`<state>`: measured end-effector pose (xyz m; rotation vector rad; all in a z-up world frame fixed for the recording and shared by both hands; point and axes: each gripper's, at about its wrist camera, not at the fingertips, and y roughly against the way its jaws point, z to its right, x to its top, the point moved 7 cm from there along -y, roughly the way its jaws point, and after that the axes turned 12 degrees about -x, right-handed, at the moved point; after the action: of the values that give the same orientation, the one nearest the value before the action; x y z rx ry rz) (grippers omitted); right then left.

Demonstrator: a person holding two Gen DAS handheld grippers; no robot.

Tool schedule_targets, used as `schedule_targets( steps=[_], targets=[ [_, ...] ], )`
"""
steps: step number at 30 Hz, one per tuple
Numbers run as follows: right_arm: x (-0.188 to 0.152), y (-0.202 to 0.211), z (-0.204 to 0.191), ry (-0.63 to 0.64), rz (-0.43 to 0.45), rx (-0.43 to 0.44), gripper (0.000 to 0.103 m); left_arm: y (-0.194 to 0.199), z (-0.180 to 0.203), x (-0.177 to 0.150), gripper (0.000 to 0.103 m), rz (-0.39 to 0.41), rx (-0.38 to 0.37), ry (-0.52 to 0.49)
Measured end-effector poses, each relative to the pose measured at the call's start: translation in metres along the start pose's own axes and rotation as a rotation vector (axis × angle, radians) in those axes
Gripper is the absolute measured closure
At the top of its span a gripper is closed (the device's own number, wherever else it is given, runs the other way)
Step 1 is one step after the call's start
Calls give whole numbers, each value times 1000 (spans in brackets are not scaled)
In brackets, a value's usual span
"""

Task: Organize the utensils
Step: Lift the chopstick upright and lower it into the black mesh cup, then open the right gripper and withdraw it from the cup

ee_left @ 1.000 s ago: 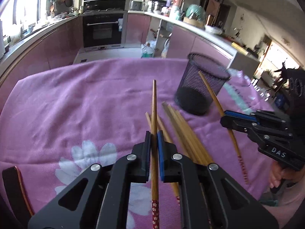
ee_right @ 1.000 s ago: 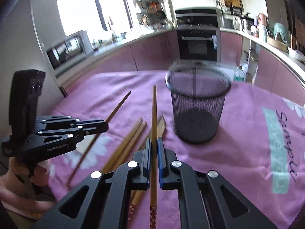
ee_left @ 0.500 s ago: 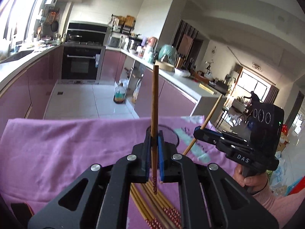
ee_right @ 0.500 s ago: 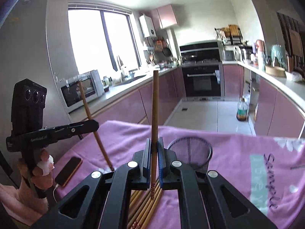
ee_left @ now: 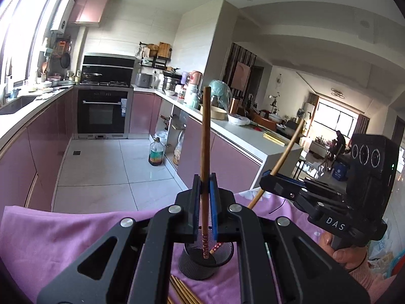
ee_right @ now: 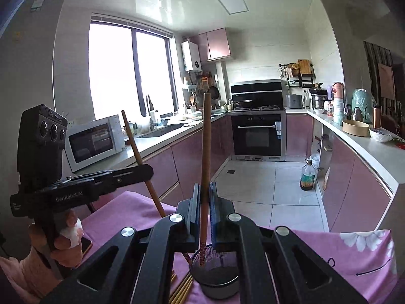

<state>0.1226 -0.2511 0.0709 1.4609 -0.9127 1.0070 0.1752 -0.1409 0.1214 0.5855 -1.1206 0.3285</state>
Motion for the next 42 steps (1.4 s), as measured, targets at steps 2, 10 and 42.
schedule_targets(
  steps=[2,10,42],
  targets=[
    [-4,-8,2,5,-25,-5,98,-13,0,-3,96,-23,14,-5],
    [-46,-47,-2,62,-192,-13,98,-70,-12,-53,95,-170,14,35],
    [-65,-77,-2,10,-285,-66,84,-69,-56,-87,79,-182,135,15]
  ],
)
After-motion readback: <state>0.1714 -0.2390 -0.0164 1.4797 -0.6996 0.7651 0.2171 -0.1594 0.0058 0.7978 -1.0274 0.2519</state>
